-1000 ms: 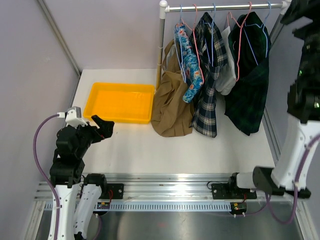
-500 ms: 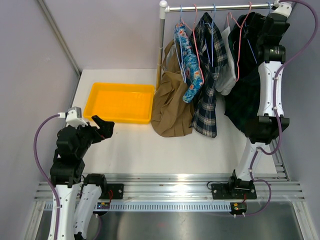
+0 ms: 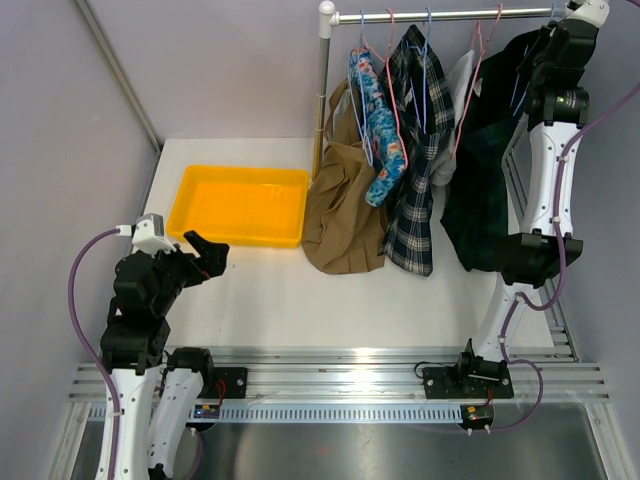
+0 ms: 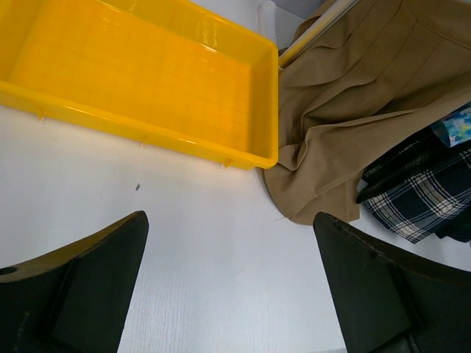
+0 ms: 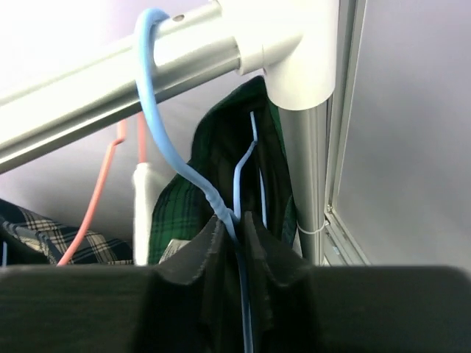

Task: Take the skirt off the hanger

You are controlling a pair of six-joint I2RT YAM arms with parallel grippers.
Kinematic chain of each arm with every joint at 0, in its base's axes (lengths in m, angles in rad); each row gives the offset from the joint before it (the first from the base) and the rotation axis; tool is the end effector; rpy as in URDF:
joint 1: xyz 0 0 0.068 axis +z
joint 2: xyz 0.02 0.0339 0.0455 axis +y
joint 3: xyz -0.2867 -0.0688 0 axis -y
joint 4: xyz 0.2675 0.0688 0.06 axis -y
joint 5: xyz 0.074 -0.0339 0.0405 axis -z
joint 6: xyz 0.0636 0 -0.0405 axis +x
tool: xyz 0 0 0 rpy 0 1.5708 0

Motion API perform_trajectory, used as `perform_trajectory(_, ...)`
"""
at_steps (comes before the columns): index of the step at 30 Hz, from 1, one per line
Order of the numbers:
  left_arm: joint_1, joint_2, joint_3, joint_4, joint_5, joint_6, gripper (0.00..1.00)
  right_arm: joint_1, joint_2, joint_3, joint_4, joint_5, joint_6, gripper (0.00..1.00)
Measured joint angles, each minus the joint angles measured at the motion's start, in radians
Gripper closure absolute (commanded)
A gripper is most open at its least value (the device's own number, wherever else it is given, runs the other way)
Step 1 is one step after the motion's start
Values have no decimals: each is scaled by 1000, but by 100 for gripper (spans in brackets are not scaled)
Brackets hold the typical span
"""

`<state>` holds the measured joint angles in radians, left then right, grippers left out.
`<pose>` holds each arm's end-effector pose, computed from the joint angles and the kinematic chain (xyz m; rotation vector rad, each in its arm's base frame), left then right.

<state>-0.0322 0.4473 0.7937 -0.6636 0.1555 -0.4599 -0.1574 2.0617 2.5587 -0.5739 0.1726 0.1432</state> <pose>0.1224 -0.0138 0.3421 -0.3000 1.8892 -0.4812 0.4901 -0.0888 0.5361 0.3763 1.6053 -0.1530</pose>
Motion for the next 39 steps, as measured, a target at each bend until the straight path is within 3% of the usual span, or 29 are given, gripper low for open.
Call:
perform_trajectory(2,0,1,0,0,0,0,1,-6,0,-1,0,-18,6,86)
perform_trajectory(3,0,1,0,0,0,0,1,-8,0,-2,1,-26,10,100)
perform_trajectory(19,0,1,0,0,0,0,1,-23,-26,-20,14,-202,101,100)
perform_trajectory(31,3,-3,0,1,0,0,1,-22,-262,-87,10,-272,126,100)
perform_trajectory(39,6,38,7,62,87,7,1,-23,-535,-443,64,-263,137,100)
